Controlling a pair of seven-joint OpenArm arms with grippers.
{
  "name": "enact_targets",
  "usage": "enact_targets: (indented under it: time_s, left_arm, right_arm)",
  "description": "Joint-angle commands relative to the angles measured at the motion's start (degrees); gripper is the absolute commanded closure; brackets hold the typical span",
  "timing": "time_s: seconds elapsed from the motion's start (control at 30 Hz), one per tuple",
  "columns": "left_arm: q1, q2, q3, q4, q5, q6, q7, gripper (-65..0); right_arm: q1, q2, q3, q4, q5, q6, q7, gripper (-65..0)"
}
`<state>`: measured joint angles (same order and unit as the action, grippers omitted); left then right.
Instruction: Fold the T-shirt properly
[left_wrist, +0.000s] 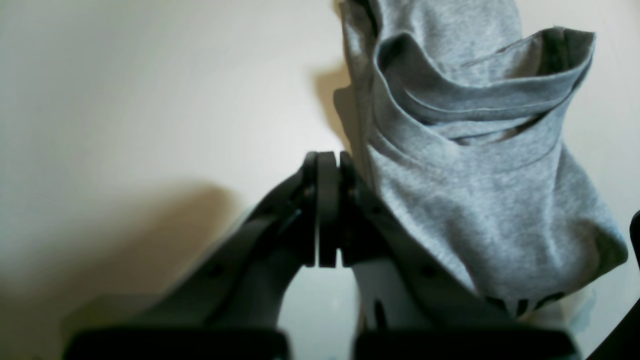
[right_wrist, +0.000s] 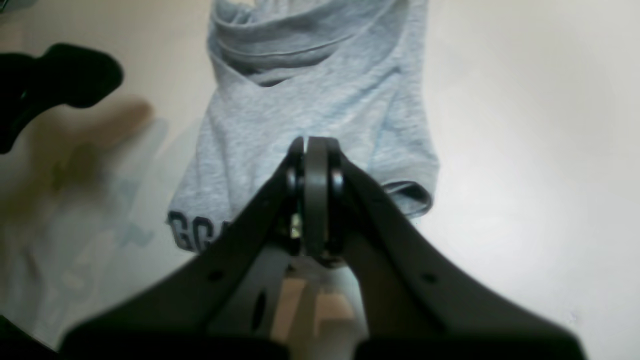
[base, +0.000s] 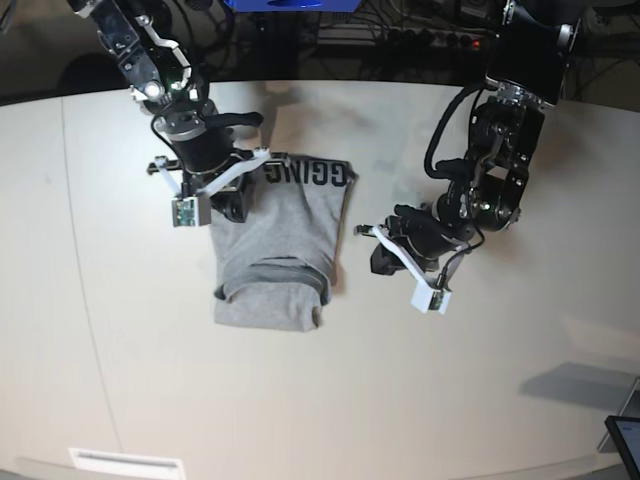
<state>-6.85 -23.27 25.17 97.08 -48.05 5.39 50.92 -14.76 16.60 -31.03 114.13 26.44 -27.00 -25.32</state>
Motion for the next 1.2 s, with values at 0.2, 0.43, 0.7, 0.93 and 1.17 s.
enact_targets:
  time_s: [0.2,0.43,0.7,0.93,1.17]
  left_arm:
    - [0.21,-0.16,-0.25,-0.15,5.2,-0.33,-1.47,0.0]
    - [0.74,-0.16,-0.16,1.16,5.02,-0.33,-1.47,0.0]
    - [1.53,-0.16,-0.77,6.18,4.93,-0.33,-0.94,0.0]
    - [1.53,-0.16,-0.77,6.09,4.93,-0.33,-0.94,0.0]
    - [1.53,0.28,-0.77,5.91,4.93,-0.33,-0.94,0.0]
  right_arm:
    - [-1.72,-0.38,0.21,0.99,-0.63,0.15,1.28,-0.1]
    - [-2.51,-0.38,0.39,-0.68,-0.63,0.15,1.28,-0.1]
    - [-2.42,-2.14,0.48,-6.39,-0.63,0.15,1.37,-0.1]
    - [-2.16,-3.28,0.39,-12.19,-0.63,0.15,1.37,-0.1]
    - [-2.16,-2.93,0.48,-6.65,-0.81,-0.03,0.93,-0.1]
